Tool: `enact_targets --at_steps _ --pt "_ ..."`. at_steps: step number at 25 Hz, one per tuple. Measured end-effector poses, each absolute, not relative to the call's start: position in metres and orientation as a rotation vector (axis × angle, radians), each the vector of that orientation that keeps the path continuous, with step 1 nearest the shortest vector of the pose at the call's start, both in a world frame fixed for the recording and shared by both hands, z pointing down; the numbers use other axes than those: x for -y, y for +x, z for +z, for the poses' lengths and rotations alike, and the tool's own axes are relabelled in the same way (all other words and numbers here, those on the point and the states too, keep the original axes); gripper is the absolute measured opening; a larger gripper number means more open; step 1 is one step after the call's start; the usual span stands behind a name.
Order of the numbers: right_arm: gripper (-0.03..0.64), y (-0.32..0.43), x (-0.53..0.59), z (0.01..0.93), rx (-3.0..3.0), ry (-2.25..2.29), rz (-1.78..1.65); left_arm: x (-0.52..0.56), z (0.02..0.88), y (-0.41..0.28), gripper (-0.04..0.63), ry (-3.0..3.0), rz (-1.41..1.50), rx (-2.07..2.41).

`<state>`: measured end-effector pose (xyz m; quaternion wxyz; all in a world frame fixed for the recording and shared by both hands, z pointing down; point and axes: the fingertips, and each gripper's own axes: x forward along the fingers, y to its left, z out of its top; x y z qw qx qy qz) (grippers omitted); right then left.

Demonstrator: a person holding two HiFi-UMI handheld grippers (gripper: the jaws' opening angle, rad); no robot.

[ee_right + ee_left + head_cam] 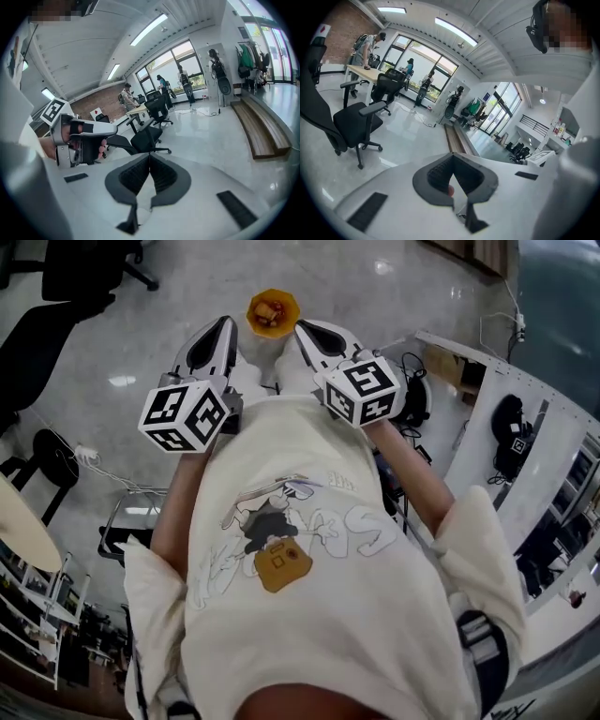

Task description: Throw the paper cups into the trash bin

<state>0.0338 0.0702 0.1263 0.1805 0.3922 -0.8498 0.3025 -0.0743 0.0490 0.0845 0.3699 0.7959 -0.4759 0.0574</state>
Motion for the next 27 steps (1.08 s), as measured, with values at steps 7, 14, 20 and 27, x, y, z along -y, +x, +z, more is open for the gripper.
enact_targets --at_steps 7,14,20,27 --pt "0.006 0.033 -0.077 0.097 2.400 1.150 0.827 -0.067 0.055 -0.081 0.005 2.066 0.097 1.166" --pt "0.006 0.047 -0.060 0.066 2.446 1.162 0.771 -0.066 0.037 -0.073 0.005 2.112 0.048 1.140" --pt "0.006 0.050 -0.082 0.077 2.402 1.158 0.869 -0.075 0.042 -0.061 0.005 2.109 0.081 1.082" --pt "0.006 0.027 -0.109 0.091 2.375 1.080 0.899 -0.073 0.041 -0.067 0.005 2.106 0.069 1.045"
